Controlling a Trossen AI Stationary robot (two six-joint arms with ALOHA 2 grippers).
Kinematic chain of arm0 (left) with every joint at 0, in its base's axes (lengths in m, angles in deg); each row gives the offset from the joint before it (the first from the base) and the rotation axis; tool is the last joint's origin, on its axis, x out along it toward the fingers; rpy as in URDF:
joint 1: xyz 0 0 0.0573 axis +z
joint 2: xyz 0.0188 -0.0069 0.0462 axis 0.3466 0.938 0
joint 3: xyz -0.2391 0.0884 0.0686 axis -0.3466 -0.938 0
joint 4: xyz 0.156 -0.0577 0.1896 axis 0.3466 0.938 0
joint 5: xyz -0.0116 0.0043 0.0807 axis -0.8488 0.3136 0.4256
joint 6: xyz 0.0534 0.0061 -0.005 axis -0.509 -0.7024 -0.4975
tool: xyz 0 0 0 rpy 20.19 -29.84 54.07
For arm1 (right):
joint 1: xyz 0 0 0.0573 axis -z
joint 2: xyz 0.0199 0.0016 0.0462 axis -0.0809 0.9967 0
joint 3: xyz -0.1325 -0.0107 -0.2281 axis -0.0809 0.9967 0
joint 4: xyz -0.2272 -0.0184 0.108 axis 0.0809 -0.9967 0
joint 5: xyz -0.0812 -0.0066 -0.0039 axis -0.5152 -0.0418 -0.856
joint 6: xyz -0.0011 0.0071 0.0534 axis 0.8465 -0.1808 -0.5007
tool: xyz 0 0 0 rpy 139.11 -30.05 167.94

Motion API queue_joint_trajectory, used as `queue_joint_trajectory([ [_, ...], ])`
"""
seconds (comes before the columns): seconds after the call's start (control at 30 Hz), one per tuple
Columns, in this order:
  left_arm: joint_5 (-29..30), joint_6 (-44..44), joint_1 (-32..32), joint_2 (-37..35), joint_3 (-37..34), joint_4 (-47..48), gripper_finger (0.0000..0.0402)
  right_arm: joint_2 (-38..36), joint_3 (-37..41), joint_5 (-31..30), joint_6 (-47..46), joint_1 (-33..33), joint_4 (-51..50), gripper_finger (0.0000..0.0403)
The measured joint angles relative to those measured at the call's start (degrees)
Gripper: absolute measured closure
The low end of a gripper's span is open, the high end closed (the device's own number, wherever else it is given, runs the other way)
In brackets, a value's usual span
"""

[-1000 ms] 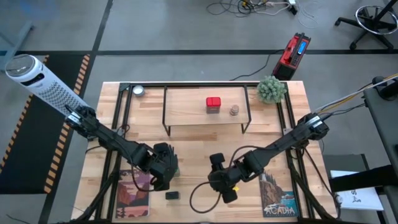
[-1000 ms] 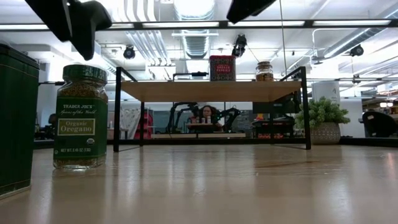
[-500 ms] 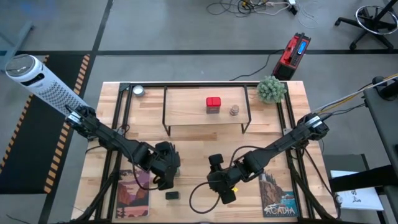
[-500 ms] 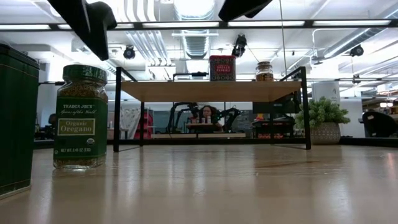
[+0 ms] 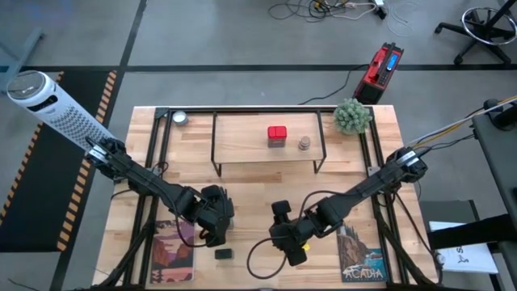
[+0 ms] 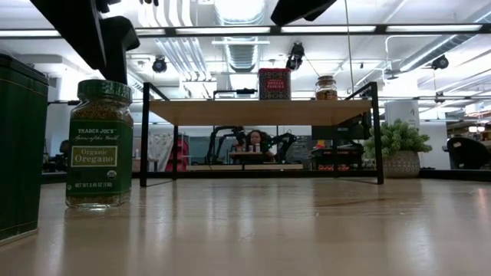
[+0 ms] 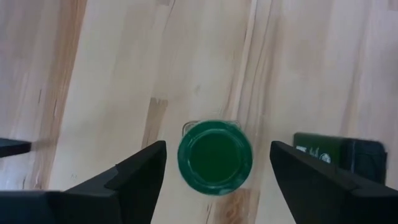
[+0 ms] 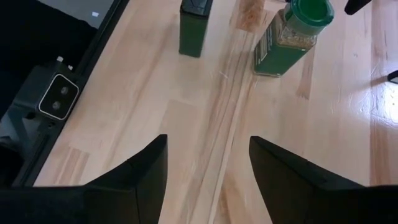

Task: Shelf spices
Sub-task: Put the green seasoning bottle on the shelf

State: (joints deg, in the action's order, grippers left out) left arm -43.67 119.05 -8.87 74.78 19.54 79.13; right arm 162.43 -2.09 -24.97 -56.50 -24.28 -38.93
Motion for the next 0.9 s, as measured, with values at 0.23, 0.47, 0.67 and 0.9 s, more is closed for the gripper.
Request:
queue_joint_trajectory([
  [0.23,-0.14,-0.18,0.00,0.88,-0.10,-0.65,0.0128,0.00,0.00,-0.11,-0.59,-0.36,0.12,0.0202],
  [0.47,-1.15,-0.72,0.00,4.47,-0.19,-0.65,0.0116,0.00,0.00,-0.13,-0.59,-0.49,0.16,0.0202],
  [0.67,-1.94,-1.13,0.00,5.87,-0.20,-0.80,0.0124,0.00,0.02,-0.13,-0.59,-0.58,0.19,0.0202],
  [0.9,-2.01,-3.31,0.04,8.15,-0.24,-4.08,0.0145,0.00,0.02,-0.13,-0.85,-0.58,0.19,0.0202],
])
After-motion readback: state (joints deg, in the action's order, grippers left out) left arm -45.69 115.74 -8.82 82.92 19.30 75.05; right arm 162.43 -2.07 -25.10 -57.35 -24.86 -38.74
